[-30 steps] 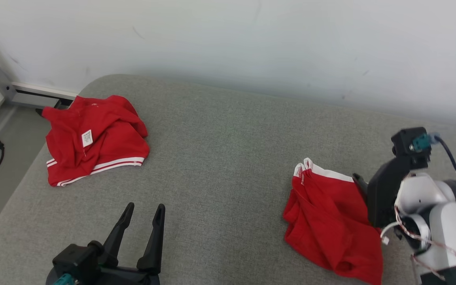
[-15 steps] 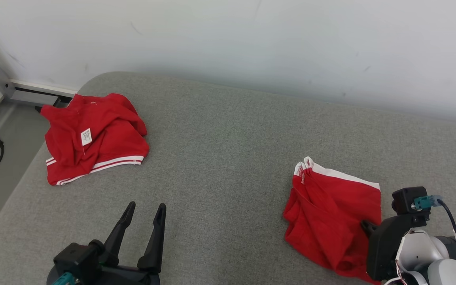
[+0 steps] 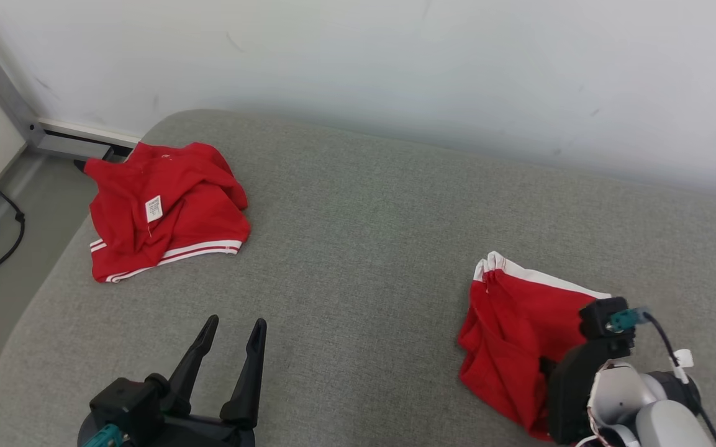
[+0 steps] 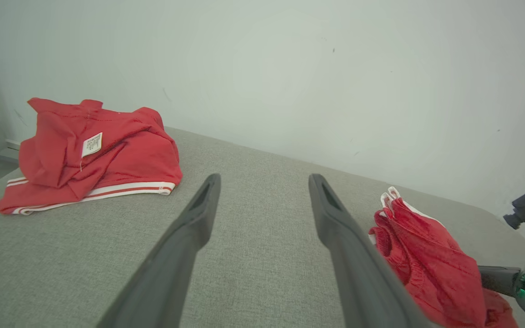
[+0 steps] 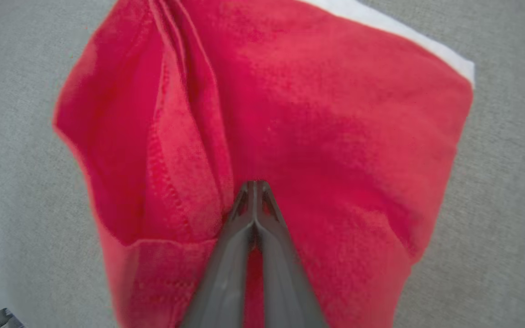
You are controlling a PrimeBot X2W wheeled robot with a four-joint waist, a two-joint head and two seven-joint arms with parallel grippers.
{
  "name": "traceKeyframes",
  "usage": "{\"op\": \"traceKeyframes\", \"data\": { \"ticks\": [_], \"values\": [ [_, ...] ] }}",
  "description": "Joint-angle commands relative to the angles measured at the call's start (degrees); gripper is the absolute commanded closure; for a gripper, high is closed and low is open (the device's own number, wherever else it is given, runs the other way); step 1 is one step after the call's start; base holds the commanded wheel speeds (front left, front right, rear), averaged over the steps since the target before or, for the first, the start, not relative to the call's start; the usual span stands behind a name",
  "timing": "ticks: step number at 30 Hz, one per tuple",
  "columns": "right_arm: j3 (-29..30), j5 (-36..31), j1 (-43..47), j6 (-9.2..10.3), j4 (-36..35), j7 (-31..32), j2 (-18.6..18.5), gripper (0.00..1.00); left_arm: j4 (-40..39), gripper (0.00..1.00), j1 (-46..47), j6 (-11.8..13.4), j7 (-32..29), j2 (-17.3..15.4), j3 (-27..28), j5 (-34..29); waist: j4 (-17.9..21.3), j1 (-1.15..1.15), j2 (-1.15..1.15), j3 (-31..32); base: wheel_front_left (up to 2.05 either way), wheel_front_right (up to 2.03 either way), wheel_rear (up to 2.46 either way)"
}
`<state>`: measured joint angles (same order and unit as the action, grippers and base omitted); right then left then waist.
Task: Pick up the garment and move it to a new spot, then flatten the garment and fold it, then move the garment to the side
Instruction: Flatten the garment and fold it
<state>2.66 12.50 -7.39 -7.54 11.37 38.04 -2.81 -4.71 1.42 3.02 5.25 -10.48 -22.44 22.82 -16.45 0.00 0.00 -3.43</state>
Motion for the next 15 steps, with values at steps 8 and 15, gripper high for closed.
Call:
{"op": "traceKeyframes", "data": {
  "ticks": [8, 15],
  "values": [
    [-5.65, 2.95, -1.83, 0.1, 2.09, -1.0, -0.2, 1.0, -0.23, 0.0, -0.33, 0.37, -0.1, -0.48, -0.2, 0.45, -1.36, 0.0, 0.0, 0.42, 0.0, 0.0, 0.0],
    [-11.58, 5.15, -2.71, 0.1, 2.46, -0.78, -0.21, 1.0, -0.05, 0.0, -0.26, 0.45, 0.13, -0.63, -0.25, 0.84, -1.75, 0.0, 0.0, 0.48, 0.0, 0.0, 0.0]
  ]
}}
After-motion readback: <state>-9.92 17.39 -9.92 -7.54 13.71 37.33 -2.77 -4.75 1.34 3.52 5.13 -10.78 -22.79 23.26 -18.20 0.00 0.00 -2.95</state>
